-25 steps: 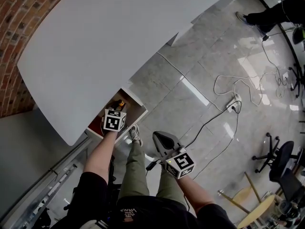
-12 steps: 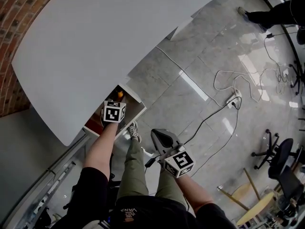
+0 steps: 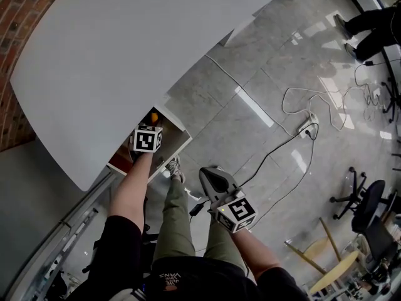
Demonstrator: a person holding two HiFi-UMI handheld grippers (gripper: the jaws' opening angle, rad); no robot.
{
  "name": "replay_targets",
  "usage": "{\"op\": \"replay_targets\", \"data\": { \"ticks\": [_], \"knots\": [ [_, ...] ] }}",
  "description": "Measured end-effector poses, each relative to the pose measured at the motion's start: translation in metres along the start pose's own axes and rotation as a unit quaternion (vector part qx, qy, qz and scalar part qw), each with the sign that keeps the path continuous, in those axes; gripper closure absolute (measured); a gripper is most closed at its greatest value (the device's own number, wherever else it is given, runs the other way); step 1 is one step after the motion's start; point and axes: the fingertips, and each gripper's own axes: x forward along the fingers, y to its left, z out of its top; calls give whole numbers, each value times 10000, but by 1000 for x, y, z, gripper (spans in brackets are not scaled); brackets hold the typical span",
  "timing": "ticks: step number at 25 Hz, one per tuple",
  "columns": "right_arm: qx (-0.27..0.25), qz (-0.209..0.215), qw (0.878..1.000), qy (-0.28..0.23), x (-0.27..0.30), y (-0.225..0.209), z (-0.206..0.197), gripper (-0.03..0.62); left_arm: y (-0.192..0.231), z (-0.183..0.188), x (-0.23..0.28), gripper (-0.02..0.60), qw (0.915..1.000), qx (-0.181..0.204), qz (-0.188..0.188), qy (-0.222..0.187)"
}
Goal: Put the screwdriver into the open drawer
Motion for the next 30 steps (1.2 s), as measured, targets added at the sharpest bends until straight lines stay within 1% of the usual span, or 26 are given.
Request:
{"op": "replay_targets", "data": {
  "ticks": [1,2,10,13,19,25,30],
  "knots": [
    [9,9,10000,0,1,0,0,599,1,-1,1,456,10000,3,-15,-9],
    [12,12,10000,10,2,0,-1,599,1,-1,1,442,10000,10,-38,-17],
    [-21,0,10000,8,0,-2,-3,599,-1,-6,2,442,10000,42,-46,-17],
    [-38,0,10000,-15,-3,0,3,599,-3,-5,-8,442,9999,55,-31,-88],
    [-227,104,9997,-70,-16,17,22,599,-19,5,-48,443,9988,109,-4,-486],
    [-525,345,9979,-121,-38,40,43,599,-49,16,-104,457,9944,154,-23,-1050],
    [-774,563,9954,-101,-60,61,51,599,-63,18,-153,514,9893,-50,74,-1456]
  ]
}}
